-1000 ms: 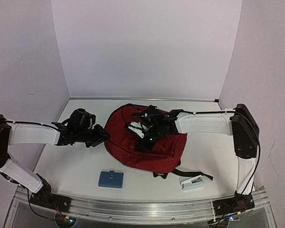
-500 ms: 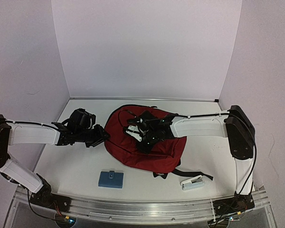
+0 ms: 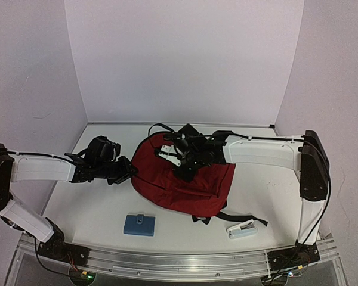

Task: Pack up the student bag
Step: Unzip the student bag at the center of the board.

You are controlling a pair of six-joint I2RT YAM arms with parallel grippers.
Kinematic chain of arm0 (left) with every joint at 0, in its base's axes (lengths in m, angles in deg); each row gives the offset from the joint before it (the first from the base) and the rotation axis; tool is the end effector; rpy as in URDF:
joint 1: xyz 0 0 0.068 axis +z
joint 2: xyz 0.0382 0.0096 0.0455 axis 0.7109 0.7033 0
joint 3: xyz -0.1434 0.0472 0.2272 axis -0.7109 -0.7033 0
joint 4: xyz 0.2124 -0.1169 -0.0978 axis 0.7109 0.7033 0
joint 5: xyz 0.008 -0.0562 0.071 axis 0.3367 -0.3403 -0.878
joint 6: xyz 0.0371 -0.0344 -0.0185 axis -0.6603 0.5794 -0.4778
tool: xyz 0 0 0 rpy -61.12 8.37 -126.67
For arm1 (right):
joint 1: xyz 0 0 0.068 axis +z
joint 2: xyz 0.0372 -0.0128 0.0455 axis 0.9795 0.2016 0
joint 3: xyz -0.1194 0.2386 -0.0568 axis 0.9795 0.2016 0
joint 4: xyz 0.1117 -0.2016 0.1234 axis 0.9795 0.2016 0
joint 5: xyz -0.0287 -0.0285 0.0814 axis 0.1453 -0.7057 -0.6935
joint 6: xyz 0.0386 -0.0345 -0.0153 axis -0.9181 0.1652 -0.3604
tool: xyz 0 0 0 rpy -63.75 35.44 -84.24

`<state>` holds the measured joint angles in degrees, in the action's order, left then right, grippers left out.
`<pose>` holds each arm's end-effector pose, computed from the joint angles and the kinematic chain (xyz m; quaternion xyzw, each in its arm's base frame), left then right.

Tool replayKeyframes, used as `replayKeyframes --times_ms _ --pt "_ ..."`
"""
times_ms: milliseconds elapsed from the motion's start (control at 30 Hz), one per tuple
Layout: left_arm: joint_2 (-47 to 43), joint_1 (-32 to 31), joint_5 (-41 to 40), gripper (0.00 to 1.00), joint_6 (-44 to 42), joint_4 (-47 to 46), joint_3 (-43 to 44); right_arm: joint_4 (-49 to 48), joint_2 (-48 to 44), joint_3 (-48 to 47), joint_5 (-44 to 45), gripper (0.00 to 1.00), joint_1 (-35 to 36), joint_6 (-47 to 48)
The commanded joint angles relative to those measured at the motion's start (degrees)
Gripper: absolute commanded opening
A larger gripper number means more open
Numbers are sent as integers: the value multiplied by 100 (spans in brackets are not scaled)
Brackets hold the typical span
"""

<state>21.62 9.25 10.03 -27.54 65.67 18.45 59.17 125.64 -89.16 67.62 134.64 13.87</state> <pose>0.2314 -0.1733 0.1931 -0.0941 0.9011 -0.3264 0.2693 0.2512 0.3676 0.2413 -0.5825 0.7334 0.0375 0.3485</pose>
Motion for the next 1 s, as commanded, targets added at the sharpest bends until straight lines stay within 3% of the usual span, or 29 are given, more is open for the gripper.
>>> replayKeyframes --times_ms 0,233,433,500,767,967 --pt "-123 5 33 34 -80 -84 266 255 -135 -73 620 16 -28 712" --pt "-126 2 18 34 -79 -84 258 372 -268 -56 438 16 -68 848" --pt "-193 2 31 34 -82 -85 271 632 -217 -159 -444 0 -259 679" --pt "-304 0 70 34 -134 -124 235 696 -208 -201 -588 0 -341 622" --pt "-779 -158 756 48 -646 -1399 -156 898 -314 -639 -1826 0 -783 39" --pt "-63 -327 981 55 -620 -1730 150 937 -184 -787 -1969 0 -786 -107"
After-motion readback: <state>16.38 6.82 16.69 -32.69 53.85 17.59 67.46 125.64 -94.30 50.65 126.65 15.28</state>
